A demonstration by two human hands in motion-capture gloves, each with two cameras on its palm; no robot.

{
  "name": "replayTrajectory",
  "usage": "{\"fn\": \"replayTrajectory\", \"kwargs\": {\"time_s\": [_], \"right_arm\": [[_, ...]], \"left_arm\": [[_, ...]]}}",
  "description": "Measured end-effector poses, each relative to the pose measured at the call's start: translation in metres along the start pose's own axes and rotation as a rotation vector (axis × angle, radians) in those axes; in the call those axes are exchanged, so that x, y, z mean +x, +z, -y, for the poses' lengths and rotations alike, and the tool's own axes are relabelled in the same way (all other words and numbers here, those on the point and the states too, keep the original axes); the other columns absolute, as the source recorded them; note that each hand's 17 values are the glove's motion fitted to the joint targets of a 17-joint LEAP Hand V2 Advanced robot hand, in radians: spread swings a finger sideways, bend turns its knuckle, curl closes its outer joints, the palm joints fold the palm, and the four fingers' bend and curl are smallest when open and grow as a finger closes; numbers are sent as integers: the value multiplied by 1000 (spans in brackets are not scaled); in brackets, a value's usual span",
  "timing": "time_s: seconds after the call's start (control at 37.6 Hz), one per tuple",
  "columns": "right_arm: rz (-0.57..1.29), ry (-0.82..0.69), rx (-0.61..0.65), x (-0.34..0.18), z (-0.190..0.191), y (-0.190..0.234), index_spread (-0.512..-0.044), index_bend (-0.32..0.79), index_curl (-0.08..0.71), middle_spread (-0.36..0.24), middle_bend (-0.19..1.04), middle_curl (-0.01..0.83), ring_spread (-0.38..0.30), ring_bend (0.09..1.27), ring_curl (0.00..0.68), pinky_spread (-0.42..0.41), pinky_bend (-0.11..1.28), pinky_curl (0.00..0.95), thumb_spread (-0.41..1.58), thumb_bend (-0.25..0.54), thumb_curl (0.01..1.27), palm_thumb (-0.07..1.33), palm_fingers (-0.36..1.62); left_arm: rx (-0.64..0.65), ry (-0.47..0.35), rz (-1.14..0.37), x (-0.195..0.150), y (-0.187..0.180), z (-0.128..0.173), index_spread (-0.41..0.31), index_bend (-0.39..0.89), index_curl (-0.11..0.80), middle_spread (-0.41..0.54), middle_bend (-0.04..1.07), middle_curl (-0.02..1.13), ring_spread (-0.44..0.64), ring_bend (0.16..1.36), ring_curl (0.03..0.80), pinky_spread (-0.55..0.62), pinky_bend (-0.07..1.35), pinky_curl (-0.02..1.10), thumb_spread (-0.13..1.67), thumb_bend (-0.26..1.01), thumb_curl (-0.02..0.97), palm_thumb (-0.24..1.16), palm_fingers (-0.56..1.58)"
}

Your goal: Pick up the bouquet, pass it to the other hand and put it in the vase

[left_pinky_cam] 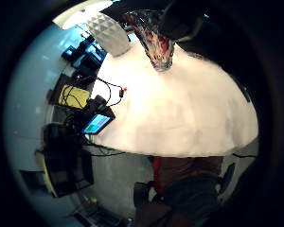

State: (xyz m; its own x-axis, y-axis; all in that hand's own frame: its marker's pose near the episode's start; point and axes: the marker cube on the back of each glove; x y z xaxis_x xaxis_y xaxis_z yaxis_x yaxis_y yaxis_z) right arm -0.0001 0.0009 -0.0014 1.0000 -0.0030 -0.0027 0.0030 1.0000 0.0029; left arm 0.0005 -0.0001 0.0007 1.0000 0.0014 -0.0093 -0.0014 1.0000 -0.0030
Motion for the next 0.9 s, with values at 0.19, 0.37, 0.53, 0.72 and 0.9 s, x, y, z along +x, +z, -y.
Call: {"fn": "replayTrajectory", "kwargs": {"time_s": [0.19,0.37,0.53,0.72,0.9], "right_arm": [[-12,-18,25,-4,-1,-7,-274,128,106,44,260,136,133,326,136,263,456,182,775,322,159,521,381],[-19,-29,11,-9,-3,-11,-320,133,146,53,262,191,163,340,172,314,469,225,989,295,209,544,352],[-12,-48,9,-14,-1,-8,-337,134,171,56,260,226,175,347,193,333,472,248,1085,260,242,556,338],[-20,-48,18,-14,2,-5,-345,134,193,57,253,257,182,351,213,343,474,269,1144,219,274,571,325],[-12,-51,21,-12,1,-7,-348,134,210,58,244,280,185,354,229,348,474,285,1169,172,299,578,316]], "left_arm": [[-32,7,-12,1,4,1,-89,133,94,28,192,139,221,483,166,319,429,171,707,71,97,200,388],[-31,7,-21,0,4,2,-104,134,138,34,192,190,270,511,200,382,443,213,873,32,142,214,356],[-41,8,-28,0,0,0,-110,137,167,36,190,218,289,524,216,405,448,237,940,-2,174,225,339],[-39,2,-28,-2,2,1,-113,136,193,37,190,245,302,539,232,418,450,258,978,-21,203,229,326],[-41,-1,-28,-2,2,1,-114,136,213,44,190,267,307,546,244,424,451,275,993,-25,224,224,316]]}}
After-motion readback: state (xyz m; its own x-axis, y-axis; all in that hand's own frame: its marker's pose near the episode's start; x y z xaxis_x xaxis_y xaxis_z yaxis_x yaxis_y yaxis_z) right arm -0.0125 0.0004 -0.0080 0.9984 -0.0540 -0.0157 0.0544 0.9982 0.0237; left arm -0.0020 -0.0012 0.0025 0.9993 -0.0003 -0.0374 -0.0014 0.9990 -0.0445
